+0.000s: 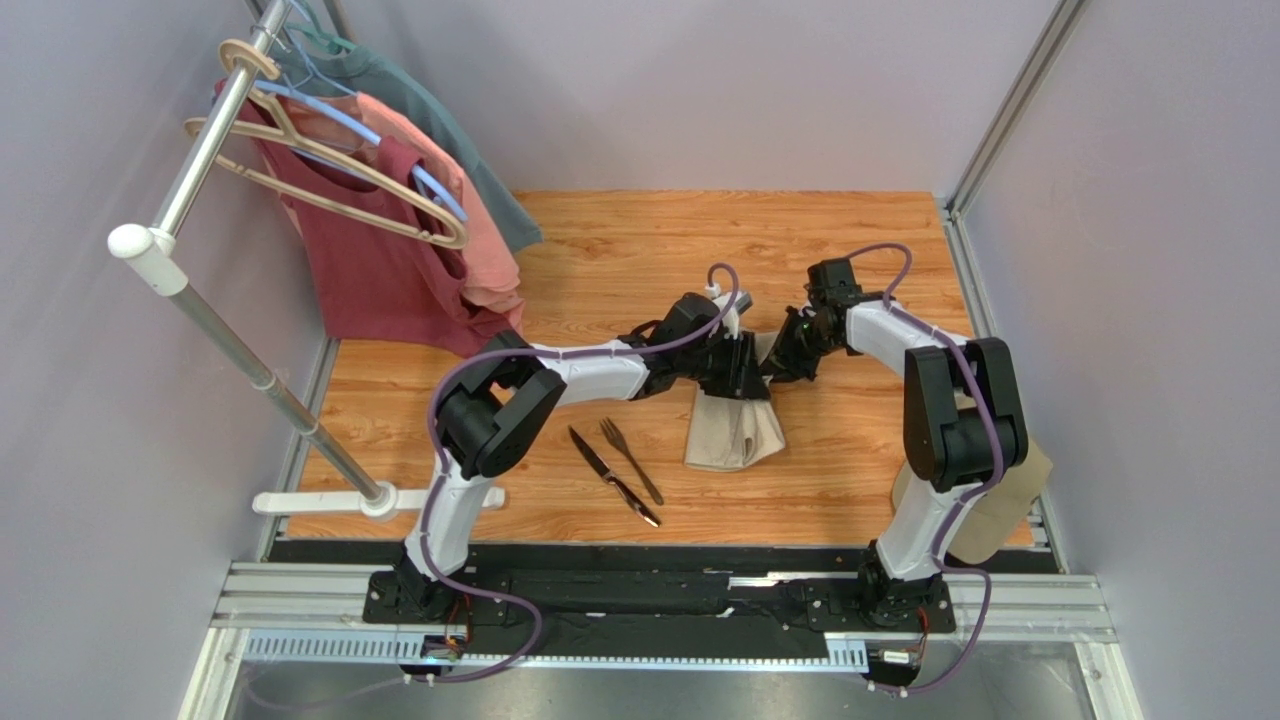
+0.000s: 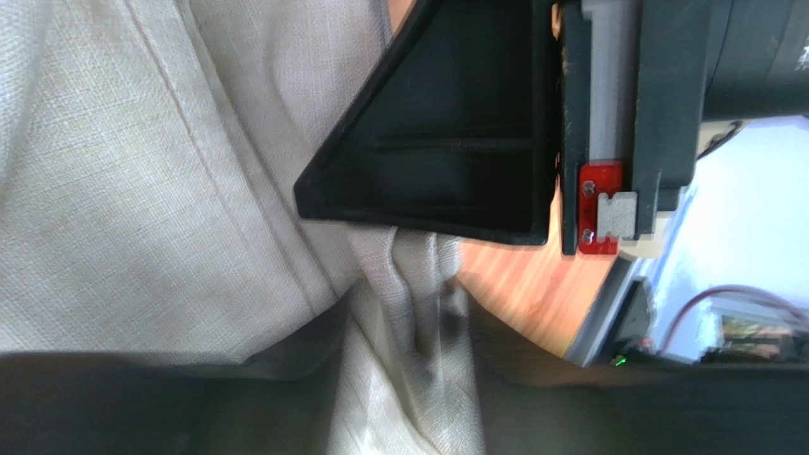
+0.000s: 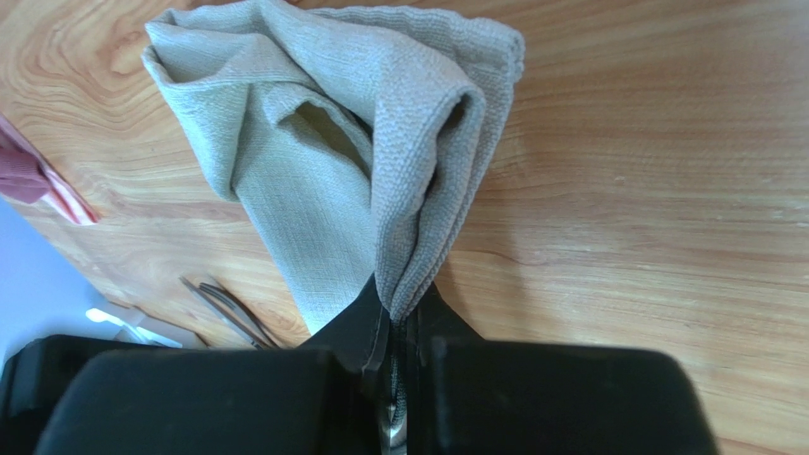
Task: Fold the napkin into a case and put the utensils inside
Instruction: Pick up the 2/3-rectangle-folded napkin at the center of the board, then fold the 2/3-rectangle-folded napkin at the center of the board.
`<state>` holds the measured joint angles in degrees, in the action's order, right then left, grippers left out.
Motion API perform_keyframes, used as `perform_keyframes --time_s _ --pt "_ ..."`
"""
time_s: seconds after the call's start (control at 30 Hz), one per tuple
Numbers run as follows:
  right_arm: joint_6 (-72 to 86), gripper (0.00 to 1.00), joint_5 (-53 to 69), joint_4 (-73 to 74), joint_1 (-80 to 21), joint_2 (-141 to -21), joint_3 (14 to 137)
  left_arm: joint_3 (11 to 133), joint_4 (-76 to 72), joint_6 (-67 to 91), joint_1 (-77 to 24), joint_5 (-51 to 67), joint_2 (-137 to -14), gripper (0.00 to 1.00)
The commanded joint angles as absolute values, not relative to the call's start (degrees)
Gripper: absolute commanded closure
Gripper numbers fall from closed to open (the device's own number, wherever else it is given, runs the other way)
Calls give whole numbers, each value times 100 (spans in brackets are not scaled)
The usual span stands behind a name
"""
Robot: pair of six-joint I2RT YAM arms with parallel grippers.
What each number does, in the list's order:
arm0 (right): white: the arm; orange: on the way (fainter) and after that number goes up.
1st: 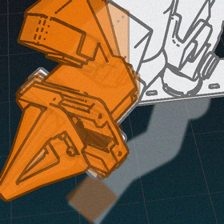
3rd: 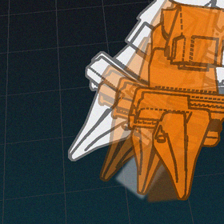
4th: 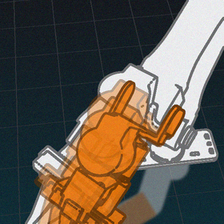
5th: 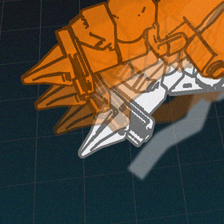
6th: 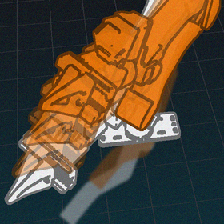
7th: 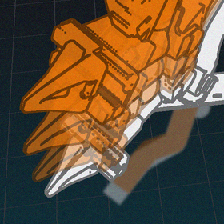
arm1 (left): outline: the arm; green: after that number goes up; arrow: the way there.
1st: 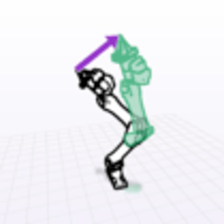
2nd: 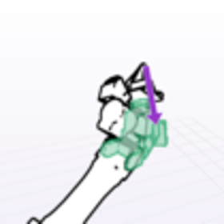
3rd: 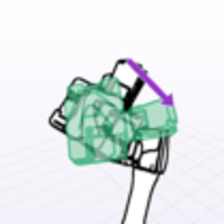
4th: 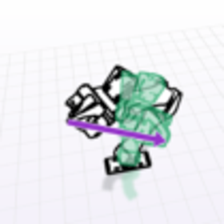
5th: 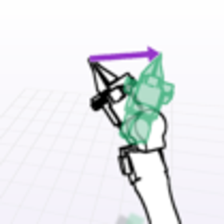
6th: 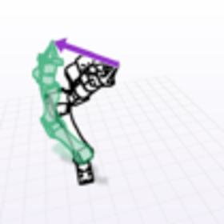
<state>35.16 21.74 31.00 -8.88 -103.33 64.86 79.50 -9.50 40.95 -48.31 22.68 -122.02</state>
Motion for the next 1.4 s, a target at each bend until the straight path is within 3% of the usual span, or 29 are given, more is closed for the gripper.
perform_keyframes --time_s 0.0,0.13,0.2,0.23,0.33,0.8,0.9,1.03,1.17,1.37 --pt "3182 100 1829 3366 -932 -10389 6724 8147 -458 4017 -4816 2259 -11569 30" --pt "3024 100 1714 3401 -932 -10389 6706 8164 -115 4096 -4501 2373 -11312 46" --pt "2962 100 1705 3410 -932 -10406 6715 8174 -18 4104 -4404 2434 -11311 62" --pt "2962 100 1705 3410 -932 -10406 6715 8200 -18 4078 -4377 2417 -11346 74" --pt "2971 100 1670 3436 -932 -10371 6741 8576 456 3921 -4298 2312 -11680 91" --pt "3032 98 1134 3972 -1169 -10476 7172 9404 659 3762 -4324 2013 -13016 96" --pt "2919 88 915 4183 -1327 -10485 7373 9369 606 3832 -4324 1943 -13043 96" --pt "2795 59 686 4368 -1485 -10363 7436 9247 475 3920 -4333 1898 -13017 97" --pt "2725 53 563 4526 -1599 -10213 7409 9185 387 3964 -4342 1907 -13017 97" --pt "2768 55 580 4658 -1775 -10037 7392 9167 360 3981 -4351 1872 -13025 98"
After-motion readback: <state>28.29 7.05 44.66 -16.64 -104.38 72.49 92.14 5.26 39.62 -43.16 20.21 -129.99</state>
